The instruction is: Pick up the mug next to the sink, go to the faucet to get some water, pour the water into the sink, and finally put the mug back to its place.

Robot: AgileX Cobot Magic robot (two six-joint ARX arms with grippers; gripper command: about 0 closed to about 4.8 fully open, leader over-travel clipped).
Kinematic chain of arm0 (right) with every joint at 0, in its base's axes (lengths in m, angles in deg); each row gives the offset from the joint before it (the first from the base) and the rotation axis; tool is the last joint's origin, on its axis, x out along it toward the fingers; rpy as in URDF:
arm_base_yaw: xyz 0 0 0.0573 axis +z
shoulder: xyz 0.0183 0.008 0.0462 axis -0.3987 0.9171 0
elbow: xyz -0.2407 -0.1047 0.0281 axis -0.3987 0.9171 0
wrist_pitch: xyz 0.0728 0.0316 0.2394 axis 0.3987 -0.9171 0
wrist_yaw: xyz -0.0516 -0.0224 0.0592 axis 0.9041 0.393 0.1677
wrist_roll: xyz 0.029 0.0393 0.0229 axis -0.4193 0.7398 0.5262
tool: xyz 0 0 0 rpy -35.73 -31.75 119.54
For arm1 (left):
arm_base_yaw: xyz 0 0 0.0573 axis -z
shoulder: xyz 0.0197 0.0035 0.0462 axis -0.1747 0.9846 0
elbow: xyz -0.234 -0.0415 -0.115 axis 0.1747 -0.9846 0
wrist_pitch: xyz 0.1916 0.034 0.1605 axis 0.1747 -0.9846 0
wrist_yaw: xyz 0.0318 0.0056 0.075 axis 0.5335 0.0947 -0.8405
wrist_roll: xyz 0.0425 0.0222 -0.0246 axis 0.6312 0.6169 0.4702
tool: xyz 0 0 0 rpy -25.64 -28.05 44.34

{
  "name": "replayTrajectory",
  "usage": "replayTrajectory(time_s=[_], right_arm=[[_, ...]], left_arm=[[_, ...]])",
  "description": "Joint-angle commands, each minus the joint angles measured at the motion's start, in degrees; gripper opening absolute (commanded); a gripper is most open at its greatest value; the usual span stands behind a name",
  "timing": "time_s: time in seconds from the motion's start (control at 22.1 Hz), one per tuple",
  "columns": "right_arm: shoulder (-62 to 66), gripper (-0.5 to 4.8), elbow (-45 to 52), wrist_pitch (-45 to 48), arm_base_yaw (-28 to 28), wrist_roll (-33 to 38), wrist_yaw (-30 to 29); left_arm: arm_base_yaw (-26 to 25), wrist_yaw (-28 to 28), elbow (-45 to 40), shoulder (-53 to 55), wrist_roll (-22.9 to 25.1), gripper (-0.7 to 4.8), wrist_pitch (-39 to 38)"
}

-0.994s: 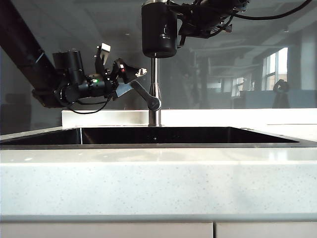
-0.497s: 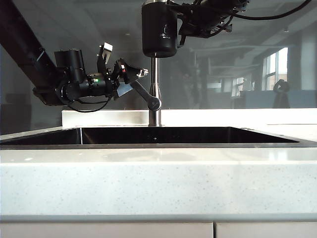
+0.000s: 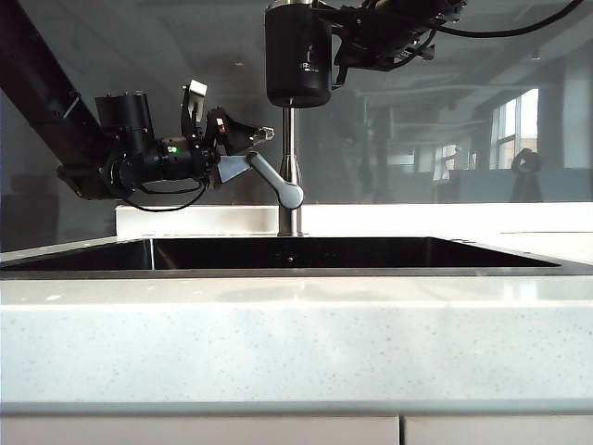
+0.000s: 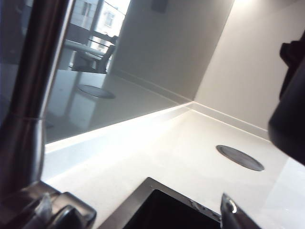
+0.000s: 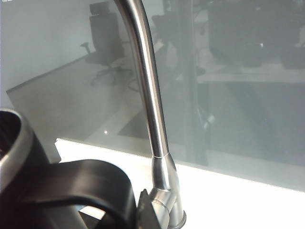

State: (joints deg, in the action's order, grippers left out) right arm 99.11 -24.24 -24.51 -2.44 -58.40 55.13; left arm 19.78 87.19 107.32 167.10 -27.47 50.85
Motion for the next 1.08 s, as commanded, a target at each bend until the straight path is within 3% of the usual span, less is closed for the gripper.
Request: replayTrajectory(time_s=[0.05, 0.36, 0.5, 0.68, 0.99, 1.08], right_arm=[[-0.85, -0.01, -0.57, 2.71, 0.09, 0.46, -0.09], [-0.85, -0.01, -0.57, 2.71, 0.09, 0.46, -0.09], [-0.85, -0.01, -0.57, 2.67, 0.09, 0.46, -0.09], [-0.85, -0.01, -0.57, 2.67, 0.09, 0.46, -0.09], [-0.85, -0.01, -0.57, 2.71, 0.09, 0.48, -0.09], [-0.85, -0.01, -0.57, 2.71, 0.09, 0.48, -0.09]], left_arm=[[0.31, 3.61, 0.26, -0.5, -3.17, 4.57, 4.66], [0.26, 4.24, 0.28, -0.5, -3.3, 4.58, 4.85], [-0.11, 2.1, 0.28, -0.5, 1.18, 4.58, 4.74], [-0.96, -5.86, 0.31, -0.5, 7.04, 4.58, 3.74], [-1.27, -6.43, 0.44, -0.5, 17.73, 4.58, -7.28], [-1.27, -7.41, 0.44, -0.5, 18.91, 4.58, -9.4]])
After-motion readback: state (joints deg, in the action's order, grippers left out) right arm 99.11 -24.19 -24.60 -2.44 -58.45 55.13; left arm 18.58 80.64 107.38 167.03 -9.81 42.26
